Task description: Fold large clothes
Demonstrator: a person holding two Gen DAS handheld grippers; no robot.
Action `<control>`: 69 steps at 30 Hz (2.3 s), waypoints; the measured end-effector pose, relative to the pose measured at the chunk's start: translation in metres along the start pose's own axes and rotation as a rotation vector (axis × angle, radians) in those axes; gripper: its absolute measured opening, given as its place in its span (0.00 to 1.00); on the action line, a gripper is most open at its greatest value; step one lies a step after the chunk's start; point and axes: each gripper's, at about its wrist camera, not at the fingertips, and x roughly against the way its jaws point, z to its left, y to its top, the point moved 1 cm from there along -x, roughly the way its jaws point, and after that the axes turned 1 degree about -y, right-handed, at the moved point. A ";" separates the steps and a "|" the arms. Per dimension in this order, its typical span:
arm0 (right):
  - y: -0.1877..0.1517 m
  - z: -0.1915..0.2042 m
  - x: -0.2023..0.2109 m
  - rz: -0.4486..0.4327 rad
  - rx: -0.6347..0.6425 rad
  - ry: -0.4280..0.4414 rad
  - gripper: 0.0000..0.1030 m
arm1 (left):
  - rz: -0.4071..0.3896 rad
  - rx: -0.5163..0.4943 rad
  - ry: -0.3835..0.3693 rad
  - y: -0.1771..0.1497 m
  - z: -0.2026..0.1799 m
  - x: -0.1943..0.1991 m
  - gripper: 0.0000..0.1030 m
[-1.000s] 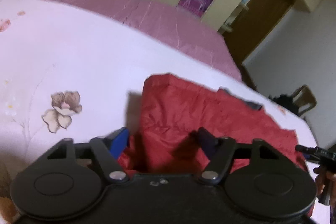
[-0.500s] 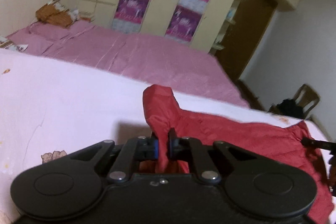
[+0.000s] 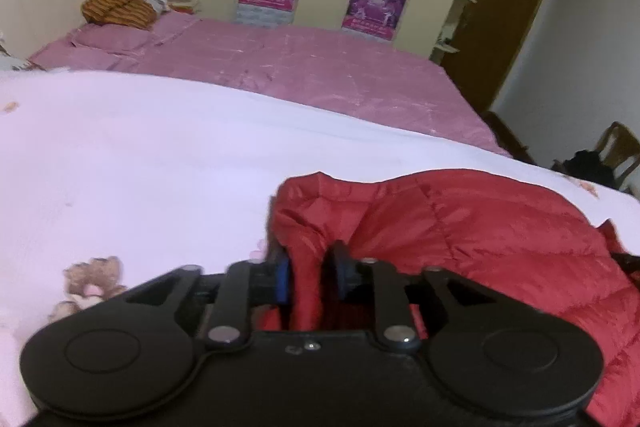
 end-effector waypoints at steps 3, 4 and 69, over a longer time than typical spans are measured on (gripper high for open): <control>0.000 0.001 0.023 -0.082 0.013 -0.039 0.69 | -0.104 -0.019 0.111 0.000 -0.005 0.025 0.96; -0.002 0.001 0.038 -0.134 0.015 -0.031 0.75 | -0.160 -0.036 0.133 -0.003 -0.008 0.040 0.97; -0.142 -0.027 0.181 -0.117 -0.689 0.268 0.18 | -0.148 0.642 -0.136 -0.154 -0.004 0.148 0.18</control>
